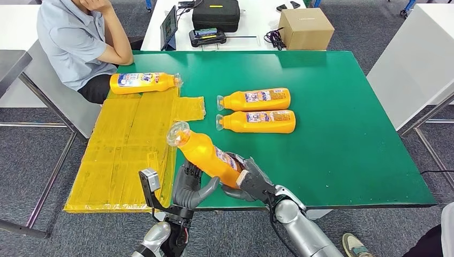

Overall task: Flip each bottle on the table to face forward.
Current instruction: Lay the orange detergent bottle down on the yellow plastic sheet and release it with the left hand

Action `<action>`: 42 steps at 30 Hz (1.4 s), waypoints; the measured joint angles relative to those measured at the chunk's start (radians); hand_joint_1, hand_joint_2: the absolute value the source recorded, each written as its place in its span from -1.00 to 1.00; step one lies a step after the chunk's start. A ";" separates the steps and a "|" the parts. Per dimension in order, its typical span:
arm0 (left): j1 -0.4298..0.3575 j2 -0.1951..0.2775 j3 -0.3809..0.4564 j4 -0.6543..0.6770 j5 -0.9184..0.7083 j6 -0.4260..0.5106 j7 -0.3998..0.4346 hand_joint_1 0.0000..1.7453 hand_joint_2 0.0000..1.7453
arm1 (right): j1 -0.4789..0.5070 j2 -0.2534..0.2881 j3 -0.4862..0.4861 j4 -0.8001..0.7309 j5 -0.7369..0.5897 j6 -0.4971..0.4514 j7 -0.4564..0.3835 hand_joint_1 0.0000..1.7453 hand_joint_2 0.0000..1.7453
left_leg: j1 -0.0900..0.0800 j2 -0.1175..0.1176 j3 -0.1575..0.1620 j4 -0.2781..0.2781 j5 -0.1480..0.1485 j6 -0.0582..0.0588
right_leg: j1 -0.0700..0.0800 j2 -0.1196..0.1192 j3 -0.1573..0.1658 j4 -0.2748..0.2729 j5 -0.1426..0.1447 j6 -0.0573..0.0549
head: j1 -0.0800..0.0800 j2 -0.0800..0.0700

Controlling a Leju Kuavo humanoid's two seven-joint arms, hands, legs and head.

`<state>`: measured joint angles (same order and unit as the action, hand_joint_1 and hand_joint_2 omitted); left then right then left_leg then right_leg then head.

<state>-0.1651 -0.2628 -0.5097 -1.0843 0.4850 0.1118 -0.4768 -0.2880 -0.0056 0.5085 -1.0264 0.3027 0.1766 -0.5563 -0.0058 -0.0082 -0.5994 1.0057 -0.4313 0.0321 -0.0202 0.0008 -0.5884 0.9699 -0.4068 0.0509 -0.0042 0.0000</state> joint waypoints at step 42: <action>-0.009 0.014 0.066 -0.104 -0.472 0.413 -0.144 1.00 1.00 | -0.033 0.068 0.084 0.143 0.015 -0.137 0.017 -1.00 1.00 | 0.000 0.000 -0.001 0.000 0.000 0.000 | 0.000 0.000 -0.001 0.000 0.000 0.000 | 0.000 0.000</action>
<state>-0.1745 -0.2493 -0.4432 -1.1880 0.0128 0.5247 -0.6211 -0.3210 0.0626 0.5923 -0.8829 0.3174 0.0395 -0.5396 -0.0057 -0.0083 -0.6008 1.0058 -0.4310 0.0320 -0.0202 0.0007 -0.5899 0.9701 -0.4068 0.0509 -0.0041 0.0000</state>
